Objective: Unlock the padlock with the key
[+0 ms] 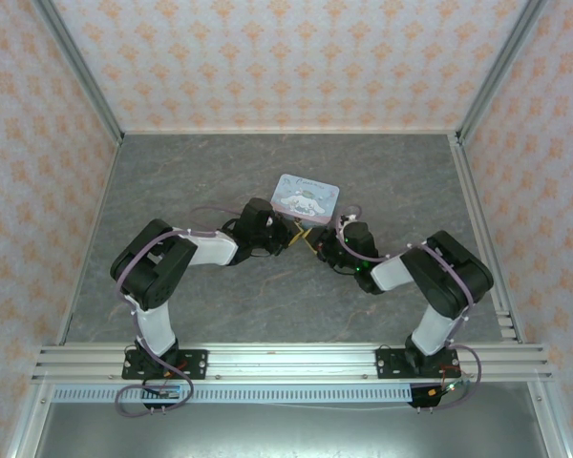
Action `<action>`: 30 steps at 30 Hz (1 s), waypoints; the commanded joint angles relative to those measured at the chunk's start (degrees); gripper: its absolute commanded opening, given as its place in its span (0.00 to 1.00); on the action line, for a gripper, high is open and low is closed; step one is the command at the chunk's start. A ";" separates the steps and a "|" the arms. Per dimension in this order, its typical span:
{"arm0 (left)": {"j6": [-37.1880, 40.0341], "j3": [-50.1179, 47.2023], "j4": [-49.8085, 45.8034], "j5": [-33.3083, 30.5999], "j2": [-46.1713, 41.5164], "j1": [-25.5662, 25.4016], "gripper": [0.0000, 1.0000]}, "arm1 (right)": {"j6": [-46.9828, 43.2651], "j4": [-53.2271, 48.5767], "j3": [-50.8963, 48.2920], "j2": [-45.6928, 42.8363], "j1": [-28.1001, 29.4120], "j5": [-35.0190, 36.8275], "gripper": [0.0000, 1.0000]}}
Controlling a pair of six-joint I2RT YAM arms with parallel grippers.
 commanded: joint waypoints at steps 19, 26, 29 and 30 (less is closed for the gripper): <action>-2.89 3.94 -7.01 -0.15 -5.51 -0.19 0.00 | -53.81 -40.56 0.64 -34.75 0.44 15.09 0.51; -4.37 4.46 -7.74 1.28 -6.00 -0.21 0.00 | -72.93 -34.88 -3.68 -39.27 3.92 17.15 0.60; -4.91 4.69 -8.29 1.79 -6.10 -0.20 0.00 | -84.65 -34.74 -4.25 -39.13 8.50 22.98 0.61; -4.96 4.81 -8.49 1.90 -6.17 -0.26 0.00 | -86.98 -35.68 -3.72 -38.77 9.27 24.33 0.61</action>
